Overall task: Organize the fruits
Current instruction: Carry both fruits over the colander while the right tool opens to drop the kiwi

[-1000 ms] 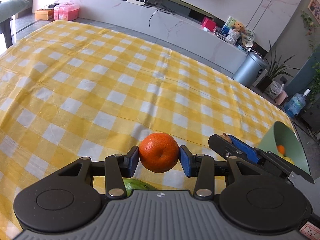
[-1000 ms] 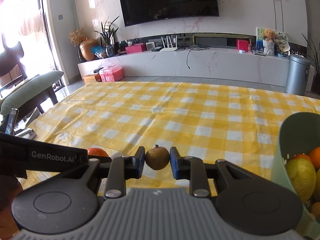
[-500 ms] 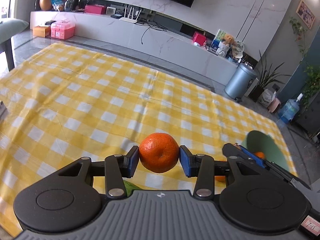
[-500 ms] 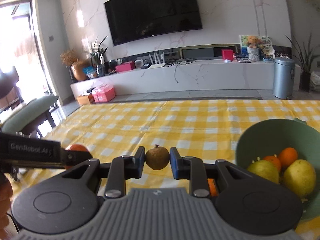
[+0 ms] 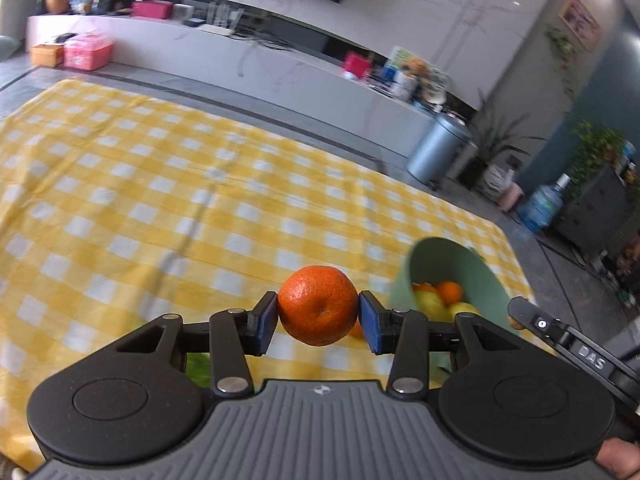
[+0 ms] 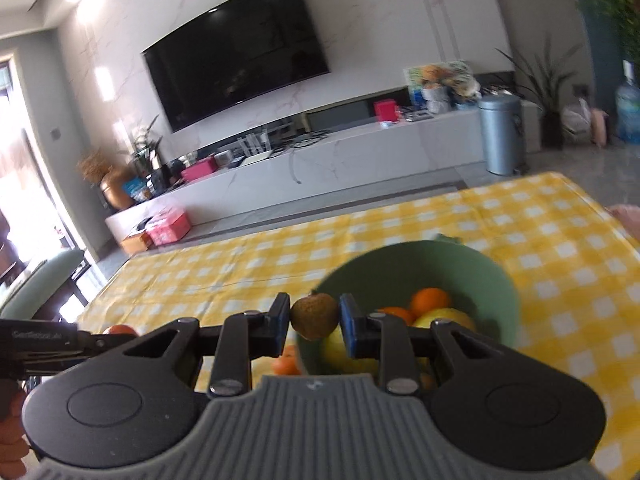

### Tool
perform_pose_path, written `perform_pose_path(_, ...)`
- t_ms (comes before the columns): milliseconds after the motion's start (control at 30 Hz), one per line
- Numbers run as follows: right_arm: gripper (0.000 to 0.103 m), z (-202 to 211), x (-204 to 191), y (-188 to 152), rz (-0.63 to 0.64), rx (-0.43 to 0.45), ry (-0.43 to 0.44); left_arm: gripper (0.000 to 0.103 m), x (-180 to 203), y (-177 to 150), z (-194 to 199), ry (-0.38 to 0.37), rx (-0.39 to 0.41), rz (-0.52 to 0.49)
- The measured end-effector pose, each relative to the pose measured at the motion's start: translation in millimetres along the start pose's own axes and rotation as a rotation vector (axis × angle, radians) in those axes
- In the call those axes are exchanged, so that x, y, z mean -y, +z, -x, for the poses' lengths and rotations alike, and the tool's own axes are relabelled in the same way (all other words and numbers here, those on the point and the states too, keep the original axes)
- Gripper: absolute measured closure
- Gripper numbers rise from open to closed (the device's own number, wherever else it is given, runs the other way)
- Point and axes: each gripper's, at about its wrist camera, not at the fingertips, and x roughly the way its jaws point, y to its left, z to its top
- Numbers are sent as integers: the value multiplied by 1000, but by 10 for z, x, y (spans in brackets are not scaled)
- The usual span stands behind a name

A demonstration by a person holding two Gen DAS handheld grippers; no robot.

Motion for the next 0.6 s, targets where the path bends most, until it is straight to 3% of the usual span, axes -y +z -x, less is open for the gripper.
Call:
perform_pose_path(233, 80, -39, 569, -31, -136, -13, -94, 54, 386, 22, -294, -32, -20, -64)
perform_pose_path(467, 80, -355, 765, -100, -218, -89, -75, 54, 773, -31, -821, -86, -74, -127)
perform_pose_path(600, 80, -575, 709, -118, -157, -176, -64, 54, 875, -53, -905, -93, -90, -147)
